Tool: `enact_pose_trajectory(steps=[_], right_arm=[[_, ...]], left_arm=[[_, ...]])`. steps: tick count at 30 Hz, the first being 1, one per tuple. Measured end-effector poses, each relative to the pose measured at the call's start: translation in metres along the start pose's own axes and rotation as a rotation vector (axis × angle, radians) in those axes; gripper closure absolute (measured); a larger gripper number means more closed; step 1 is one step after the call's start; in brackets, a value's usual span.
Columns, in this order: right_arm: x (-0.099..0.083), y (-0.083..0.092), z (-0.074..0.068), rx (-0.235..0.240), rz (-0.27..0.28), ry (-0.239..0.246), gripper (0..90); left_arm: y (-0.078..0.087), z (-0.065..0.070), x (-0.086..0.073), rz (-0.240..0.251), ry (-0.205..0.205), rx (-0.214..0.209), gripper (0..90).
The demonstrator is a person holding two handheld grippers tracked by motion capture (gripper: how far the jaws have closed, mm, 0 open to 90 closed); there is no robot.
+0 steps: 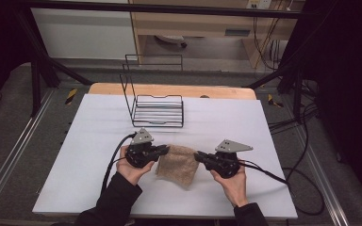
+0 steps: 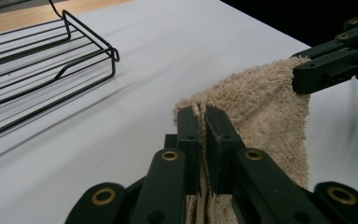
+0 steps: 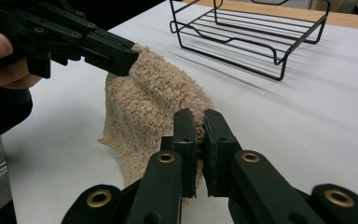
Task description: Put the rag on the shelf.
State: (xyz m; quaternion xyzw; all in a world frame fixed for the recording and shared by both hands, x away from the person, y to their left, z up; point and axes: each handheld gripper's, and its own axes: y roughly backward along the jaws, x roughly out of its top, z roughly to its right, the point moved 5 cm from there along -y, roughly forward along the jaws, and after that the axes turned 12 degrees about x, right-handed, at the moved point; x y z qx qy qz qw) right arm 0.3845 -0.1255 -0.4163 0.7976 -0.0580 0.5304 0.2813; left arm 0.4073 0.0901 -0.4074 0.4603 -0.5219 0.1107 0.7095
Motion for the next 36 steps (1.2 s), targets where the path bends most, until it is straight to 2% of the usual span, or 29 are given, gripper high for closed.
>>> enact_pose_trajectory(steps=[13,23,36], right_arm=[[0.012,0.006,-0.004,-0.008,0.030,0.033,85.4],[0.024,0.010,-0.009,-0.021,0.061,0.067,85.4],[0.047,0.013,-0.014,-0.029,0.106,0.114,85.4]], left_arm=[[0.010,0.003,0.009,0.046,0.010,0.017,84.8],[0.021,0.003,0.019,0.104,0.019,0.025,84.7],[0.034,-0.005,0.039,0.156,0.017,0.039,84.8]])
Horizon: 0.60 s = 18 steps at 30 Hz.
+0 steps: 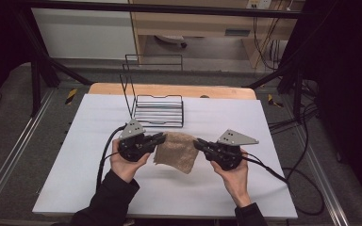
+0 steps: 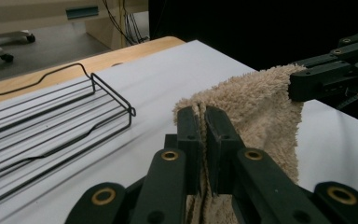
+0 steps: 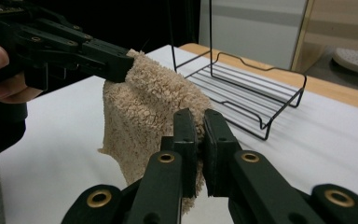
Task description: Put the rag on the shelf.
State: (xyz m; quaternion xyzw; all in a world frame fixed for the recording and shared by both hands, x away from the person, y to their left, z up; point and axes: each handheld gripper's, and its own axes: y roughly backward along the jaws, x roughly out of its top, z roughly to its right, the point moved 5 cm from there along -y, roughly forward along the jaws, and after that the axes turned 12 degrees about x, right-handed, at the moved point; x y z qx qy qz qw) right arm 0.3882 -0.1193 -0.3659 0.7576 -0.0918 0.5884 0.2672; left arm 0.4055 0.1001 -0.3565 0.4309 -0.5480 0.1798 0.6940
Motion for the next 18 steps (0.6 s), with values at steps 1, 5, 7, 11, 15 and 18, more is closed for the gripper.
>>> enact_pose_trajectory(steps=[1,5,7,11,15,18], right_arm=[[0.002,0.000,0.000,-0.001,0.006,0.004,85.4],[0.009,-0.001,0.000,-0.001,0.026,0.013,85.4],[0.013,-0.002,0.000,-0.003,0.034,0.018,85.4],[0.021,-0.004,0.000,-0.005,0.053,0.033,85.4],[0.029,-0.007,0.000,-0.010,0.065,0.048,85.4],[0.035,-0.008,-0.001,-0.010,0.075,0.059,85.4]], left_arm=[[0.001,-0.001,0.002,0.005,0.003,0.000,84.8],[0.003,-0.003,0.007,0.023,0.008,0.003,84.7],[0.006,-0.006,0.011,0.041,0.012,0.005,84.8],[0.008,-0.008,0.014,0.060,0.015,0.011,84.7],[0.011,-0.014,0.019,0.097,0.026,0.023,84.8],[0.013,-0.015,0.022,0.111,0.031,0.026,84.8]])
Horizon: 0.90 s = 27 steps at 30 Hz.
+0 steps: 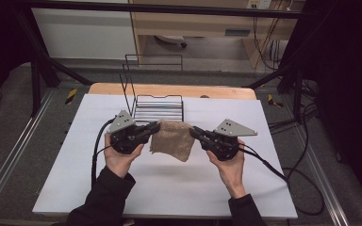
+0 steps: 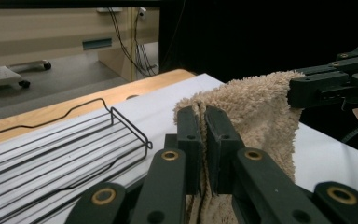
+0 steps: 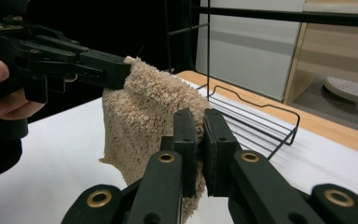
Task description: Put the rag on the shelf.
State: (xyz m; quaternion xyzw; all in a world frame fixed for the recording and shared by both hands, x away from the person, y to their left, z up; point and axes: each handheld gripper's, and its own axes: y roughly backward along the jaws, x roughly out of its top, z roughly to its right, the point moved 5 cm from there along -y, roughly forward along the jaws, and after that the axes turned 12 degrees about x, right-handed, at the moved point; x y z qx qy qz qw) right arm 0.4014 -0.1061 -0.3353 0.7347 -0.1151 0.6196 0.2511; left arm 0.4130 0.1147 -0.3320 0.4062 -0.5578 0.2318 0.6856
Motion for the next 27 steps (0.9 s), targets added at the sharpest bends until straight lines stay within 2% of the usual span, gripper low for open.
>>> enact_pose_trajectory(steps=[21,27], right_arm=[[0.041,-0.012,0.005,-0.029,0.058,0.089,85.5],[0.050,-0.015,0.005,-0.032,0.073,0.095,85.5]], left_arm=[[0.007,-0.014,0.030,0.112,0.002,0.042,84.7],[0.009,-0.018,0.038,0.133,0.011,0.053,84.7]])
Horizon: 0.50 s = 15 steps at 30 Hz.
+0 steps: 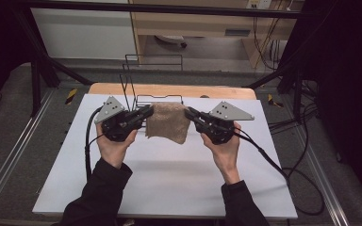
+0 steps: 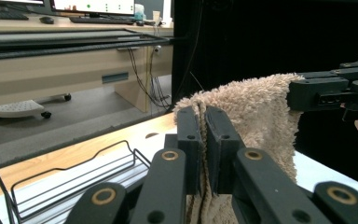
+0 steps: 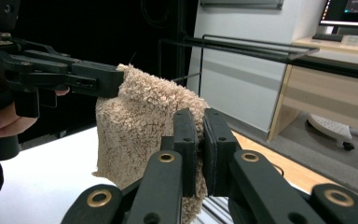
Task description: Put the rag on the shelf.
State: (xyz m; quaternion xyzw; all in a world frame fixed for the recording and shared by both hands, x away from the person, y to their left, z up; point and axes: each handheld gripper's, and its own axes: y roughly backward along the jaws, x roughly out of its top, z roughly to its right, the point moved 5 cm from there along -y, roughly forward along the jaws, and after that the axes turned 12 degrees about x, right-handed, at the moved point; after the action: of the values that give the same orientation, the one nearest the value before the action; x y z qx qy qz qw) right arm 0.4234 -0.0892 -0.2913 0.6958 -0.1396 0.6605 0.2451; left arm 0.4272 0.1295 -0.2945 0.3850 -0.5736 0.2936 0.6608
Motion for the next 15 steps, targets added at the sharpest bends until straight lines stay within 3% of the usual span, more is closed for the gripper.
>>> enact_pose_trajectory(steps=[15], right_arm=[[0.026,-0.010,0.004,-0.012,0.041,0.025,85.5]], left_arm=[[0.002,-0.011,0.022,0.055,0.014,0.023,84.7]])
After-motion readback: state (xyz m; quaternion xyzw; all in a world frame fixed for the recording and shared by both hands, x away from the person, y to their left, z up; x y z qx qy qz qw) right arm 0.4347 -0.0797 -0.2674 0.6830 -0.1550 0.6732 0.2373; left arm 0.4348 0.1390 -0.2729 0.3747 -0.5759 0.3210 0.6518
